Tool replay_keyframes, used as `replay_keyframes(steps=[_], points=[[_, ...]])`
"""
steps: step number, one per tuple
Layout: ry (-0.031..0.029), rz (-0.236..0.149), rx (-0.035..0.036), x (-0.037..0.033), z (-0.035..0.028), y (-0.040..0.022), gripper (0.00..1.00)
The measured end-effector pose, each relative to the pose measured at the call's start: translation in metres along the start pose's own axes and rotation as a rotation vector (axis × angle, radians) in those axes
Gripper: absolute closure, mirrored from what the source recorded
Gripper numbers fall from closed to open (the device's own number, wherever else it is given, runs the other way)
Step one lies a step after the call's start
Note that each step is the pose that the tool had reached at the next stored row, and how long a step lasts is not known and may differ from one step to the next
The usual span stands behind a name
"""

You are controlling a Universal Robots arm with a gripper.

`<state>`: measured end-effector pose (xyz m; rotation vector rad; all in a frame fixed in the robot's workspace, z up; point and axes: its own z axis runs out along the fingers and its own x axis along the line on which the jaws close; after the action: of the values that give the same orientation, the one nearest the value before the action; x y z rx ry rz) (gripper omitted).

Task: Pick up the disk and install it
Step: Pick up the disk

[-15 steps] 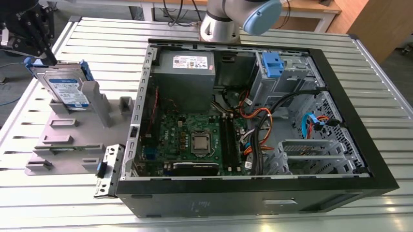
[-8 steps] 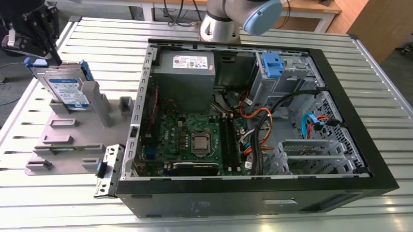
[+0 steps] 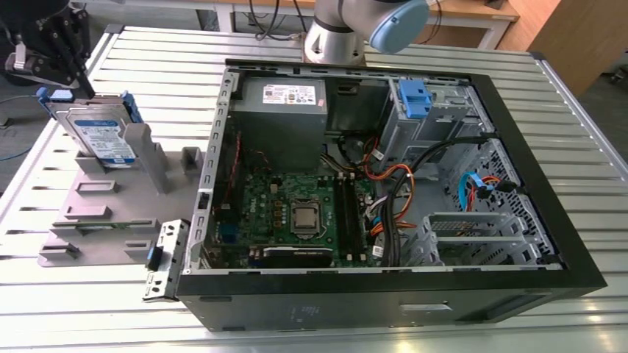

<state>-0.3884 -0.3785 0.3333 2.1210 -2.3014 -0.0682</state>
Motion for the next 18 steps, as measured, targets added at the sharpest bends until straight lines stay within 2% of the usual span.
replay_keyframes(steps=[5,18], points=[[0.0011,-0.026,-0.0005,0.0000,0.0001,0.0000,0.89],[0.0012,-0.029,-0.0006,0.0000,0.0009,-0.0001,0.89]])
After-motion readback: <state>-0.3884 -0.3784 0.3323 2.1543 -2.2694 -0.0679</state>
